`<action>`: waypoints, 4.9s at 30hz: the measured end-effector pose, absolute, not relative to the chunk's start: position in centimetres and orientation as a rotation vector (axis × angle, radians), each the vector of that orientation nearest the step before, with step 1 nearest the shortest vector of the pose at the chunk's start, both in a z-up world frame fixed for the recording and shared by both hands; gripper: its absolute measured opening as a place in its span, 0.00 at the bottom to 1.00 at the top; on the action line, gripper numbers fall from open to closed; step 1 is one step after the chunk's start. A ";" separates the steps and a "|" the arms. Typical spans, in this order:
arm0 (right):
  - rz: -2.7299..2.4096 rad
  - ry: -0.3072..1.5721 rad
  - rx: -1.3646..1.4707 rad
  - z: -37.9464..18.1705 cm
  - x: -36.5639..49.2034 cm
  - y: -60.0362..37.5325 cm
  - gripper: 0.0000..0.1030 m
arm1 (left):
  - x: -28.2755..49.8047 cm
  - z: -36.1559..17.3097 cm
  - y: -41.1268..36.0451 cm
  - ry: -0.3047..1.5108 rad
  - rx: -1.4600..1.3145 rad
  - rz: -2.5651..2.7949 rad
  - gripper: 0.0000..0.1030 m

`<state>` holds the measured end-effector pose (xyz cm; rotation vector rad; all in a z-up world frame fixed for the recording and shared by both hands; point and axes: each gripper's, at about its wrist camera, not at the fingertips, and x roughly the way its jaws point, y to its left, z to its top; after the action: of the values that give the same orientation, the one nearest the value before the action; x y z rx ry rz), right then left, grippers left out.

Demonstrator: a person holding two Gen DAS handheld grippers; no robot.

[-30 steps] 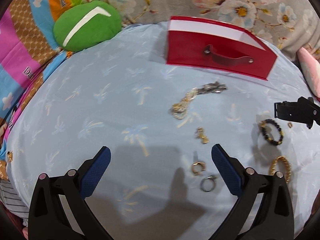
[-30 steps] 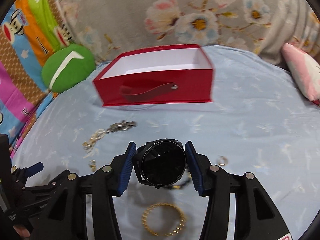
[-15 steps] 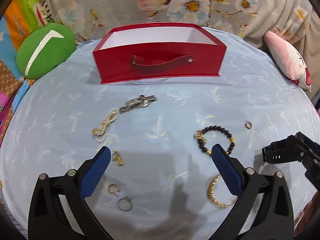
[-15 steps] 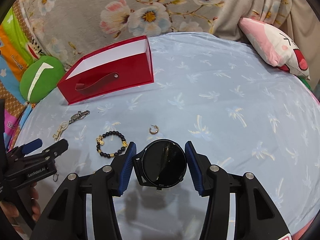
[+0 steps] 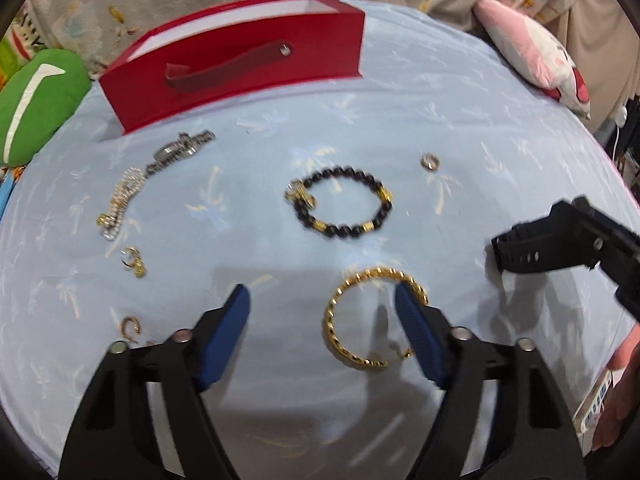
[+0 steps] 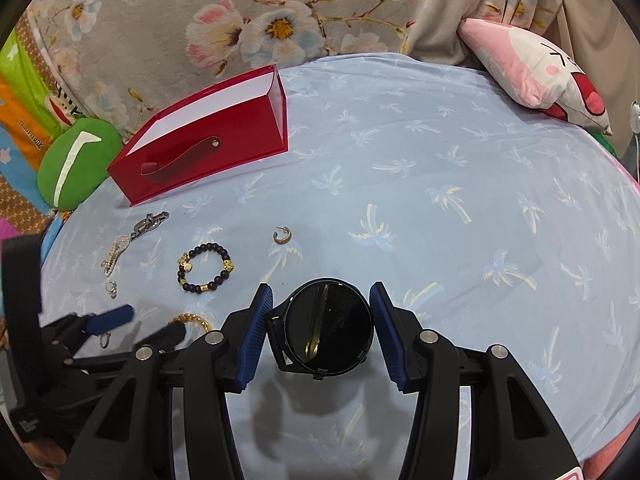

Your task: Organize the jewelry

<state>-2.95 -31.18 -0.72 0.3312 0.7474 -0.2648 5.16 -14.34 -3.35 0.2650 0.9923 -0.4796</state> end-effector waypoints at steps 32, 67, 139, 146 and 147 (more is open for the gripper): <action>0.011 0.475 0.199 12.1 9.9 -25.8 0.13 | 16.6 12.6 -5.4 0.596 0.094 -0.277 0.03; -0.159 0.803 0.234 -2.7 18.6 -28.4 0.25 | 21.4 8.0 -4.0 0.687 0.061 -0.247 0.08; -0.022 0.692 0.220 3.4 17.5 -24.4 0.12 | 24.7 -0.2 -2.5 0.871 0.076 -0.206 0.51; 0.020 0.578 0.175 8.5 19.0 -24.2 0.12 | 24.4 8.2 -3.6 0.684 0.071 -0.270 0.52; 0.022 0.563 0.166 9.3 19.7 -24.2 0.12 | 25.0 9.3 -4.2 0.655 0.078 -0.275 0.52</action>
<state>19.67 -24.16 9.25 0.1657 0.5626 0.0218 25.01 -4.19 9.33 0.0781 0.6553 -0.2751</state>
